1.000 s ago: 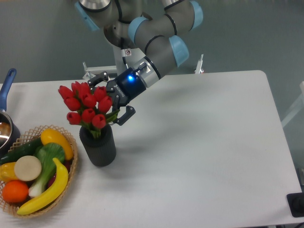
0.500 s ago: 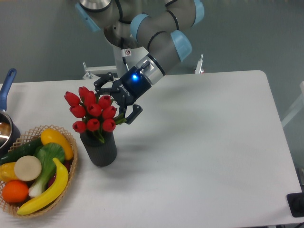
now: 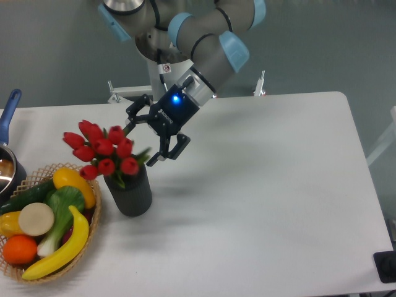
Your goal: Insert the flowers into the vase
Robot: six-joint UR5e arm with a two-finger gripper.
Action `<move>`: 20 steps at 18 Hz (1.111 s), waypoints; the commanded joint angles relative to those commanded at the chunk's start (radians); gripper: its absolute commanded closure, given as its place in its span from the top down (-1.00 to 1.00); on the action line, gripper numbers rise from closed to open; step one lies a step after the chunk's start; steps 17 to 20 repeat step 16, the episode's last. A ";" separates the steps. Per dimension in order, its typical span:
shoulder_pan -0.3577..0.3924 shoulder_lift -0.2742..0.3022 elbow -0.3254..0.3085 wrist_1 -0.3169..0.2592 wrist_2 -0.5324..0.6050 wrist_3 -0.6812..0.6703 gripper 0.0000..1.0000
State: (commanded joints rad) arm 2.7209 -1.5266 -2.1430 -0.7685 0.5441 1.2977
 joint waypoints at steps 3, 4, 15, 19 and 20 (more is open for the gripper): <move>0.075 0.052 0.031 -0.005 0.222 -0.002 1.00; 0.085 0.052 0.044 -0.008 0.306 -0.006 1.00; 0.325 -0.177 0.295 -0.006 0.832 0.052 1.00; 0.341 -0.200 0.298 -0.006 0.832 0.069 1.00; 0.341 -0.200 0.298 -0.006 0.832 0.069 1.00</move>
